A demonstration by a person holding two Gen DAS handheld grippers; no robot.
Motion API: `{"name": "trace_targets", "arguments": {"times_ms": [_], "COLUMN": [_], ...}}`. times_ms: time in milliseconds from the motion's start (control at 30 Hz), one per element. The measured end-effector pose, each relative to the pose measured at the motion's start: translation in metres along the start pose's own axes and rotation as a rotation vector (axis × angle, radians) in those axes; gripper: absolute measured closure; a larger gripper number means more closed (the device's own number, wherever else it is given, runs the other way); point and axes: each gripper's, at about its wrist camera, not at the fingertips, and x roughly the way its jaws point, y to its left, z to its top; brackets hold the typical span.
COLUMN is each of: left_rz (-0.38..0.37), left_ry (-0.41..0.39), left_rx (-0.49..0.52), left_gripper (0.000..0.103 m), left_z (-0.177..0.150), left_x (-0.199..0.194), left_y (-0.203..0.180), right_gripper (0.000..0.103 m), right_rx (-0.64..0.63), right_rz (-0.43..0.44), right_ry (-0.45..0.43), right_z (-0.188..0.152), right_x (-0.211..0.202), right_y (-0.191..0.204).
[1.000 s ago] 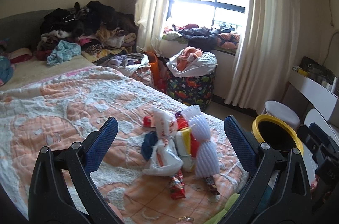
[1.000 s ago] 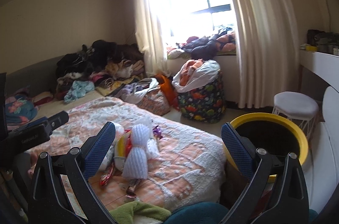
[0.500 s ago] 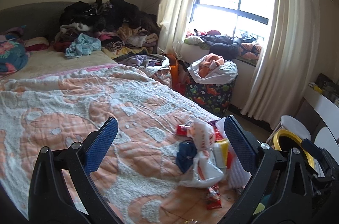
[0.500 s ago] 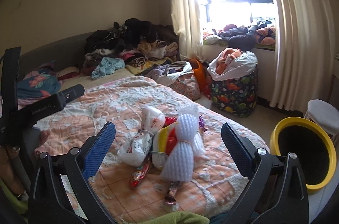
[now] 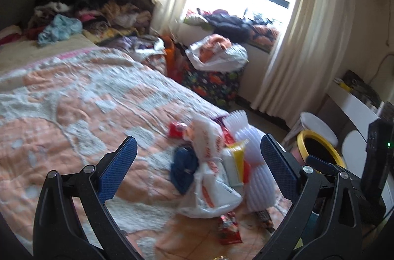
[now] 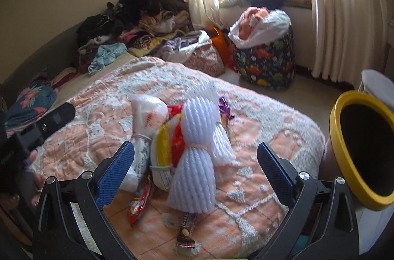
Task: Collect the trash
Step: 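Grasp the white foam net with the right tool while the left tool grasps the white plastic bag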
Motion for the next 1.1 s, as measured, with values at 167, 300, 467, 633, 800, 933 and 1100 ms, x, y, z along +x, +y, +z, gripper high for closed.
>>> {"name": "trace_targets", "arguments": {"times_ms": [167, 300, 467, 633, 800, 933, 1100], "left_rz": [-0.032, -0.037, -0.057, -0.074, -0.076, -0.095, -0.092], "left_ry": [0.095, 0.155, 0.212, 0.276, 0.308, 0.307, 0.299], "left_rx": [-0.004, -0.047, -0.063, -0.061, -0.074, -0.084, -0.066], "left_gripper": [0.011, 0.011, 0.014, 0.021, 0.038, 0.052, 0.061], "left_z": [-0.018, -0.027, -0.037, -0.048, -0.055, -0.054, -0.053], "left_x": [0.023, 0.035, 0.045, 0.058, 0.063, 0.061, 0.058], "left_y": [-0.002, 0.007, 0.008, 0.002, 0.004, 0.005, 0.000], "right_gripper": [0.025, 0.038, 0.052, 0.074, 0.079, 0.080, 0.081], "right_rx": [0.011, 0.030, 0.022, 0.007, 0.017, 0.025, 0.034], "right_rz": [0.001, 0.024, 0.059, 0.084, 0.104, 0.116, 0.135], "right_ry": [0.073, 0.148, 0.191, 0.206, 0.151, 0.116, 0.078], "right_z": [-0.013, -0.022, -0.027, -0.029, -0.028, -0.025, -0.020], "right_x": [0.011, 0.022, 0.034, 0.037, 0.024, 0.013, 0.002], "right_y": [-0.007, -0.012, -0.007, -0.003, -0.007, -0.011, -0.015]}}
